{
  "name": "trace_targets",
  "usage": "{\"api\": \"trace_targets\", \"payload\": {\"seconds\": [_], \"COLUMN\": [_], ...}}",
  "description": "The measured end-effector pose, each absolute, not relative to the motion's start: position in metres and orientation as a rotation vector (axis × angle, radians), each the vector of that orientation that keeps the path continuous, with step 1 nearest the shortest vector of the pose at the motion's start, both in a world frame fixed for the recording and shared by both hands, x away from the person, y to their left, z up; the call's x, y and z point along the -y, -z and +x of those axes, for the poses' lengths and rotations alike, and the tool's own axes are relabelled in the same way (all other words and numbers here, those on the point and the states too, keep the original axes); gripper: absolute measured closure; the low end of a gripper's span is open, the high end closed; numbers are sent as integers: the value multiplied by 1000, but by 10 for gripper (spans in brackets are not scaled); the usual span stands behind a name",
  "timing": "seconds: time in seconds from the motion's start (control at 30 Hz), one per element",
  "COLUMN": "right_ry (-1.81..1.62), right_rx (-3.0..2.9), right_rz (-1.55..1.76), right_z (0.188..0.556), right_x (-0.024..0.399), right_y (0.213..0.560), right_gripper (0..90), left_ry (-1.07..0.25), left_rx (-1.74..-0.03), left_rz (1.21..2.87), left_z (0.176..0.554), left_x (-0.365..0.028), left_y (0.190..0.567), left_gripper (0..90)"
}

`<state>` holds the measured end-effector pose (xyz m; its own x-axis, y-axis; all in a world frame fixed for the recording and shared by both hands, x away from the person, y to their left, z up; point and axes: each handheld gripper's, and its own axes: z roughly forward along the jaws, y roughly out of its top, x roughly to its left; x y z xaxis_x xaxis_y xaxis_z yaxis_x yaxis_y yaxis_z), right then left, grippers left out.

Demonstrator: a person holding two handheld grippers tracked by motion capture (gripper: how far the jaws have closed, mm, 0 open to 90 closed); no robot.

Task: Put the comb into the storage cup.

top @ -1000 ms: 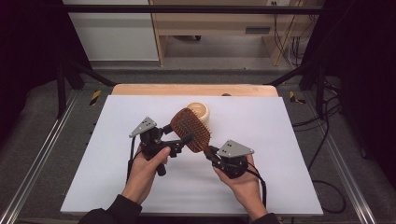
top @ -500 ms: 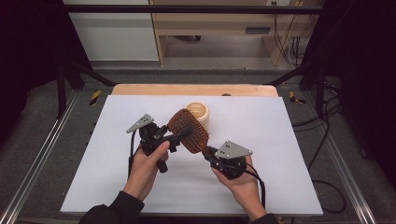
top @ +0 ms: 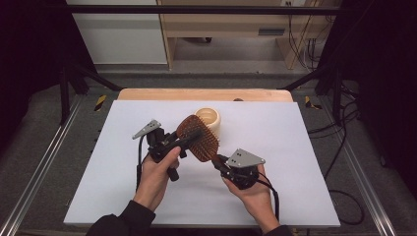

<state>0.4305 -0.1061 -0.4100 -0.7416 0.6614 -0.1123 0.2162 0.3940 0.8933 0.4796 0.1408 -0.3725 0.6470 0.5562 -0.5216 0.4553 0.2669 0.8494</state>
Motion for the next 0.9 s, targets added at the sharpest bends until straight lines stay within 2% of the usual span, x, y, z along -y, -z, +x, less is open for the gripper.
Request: {"api": "trace_targets", "payload": {"seconds": [0.43, 0.9], "right_ry": [-1317, -1342], "right_rx": [-2211, -2219], "right_rz": [743, 759], "right_z": [430, 431], "right_x": [103, 103], "right_y": [412, 416], "right_gripper": [729, 727], "left_ry": [-67, -65], "left_rx": [-964, -971], "left_rz": [1337, 1338], "left_z": [477, 474], "left_x": [-142, -139], "left_y": [370, 367], "left_gripper": [466, 505]}}
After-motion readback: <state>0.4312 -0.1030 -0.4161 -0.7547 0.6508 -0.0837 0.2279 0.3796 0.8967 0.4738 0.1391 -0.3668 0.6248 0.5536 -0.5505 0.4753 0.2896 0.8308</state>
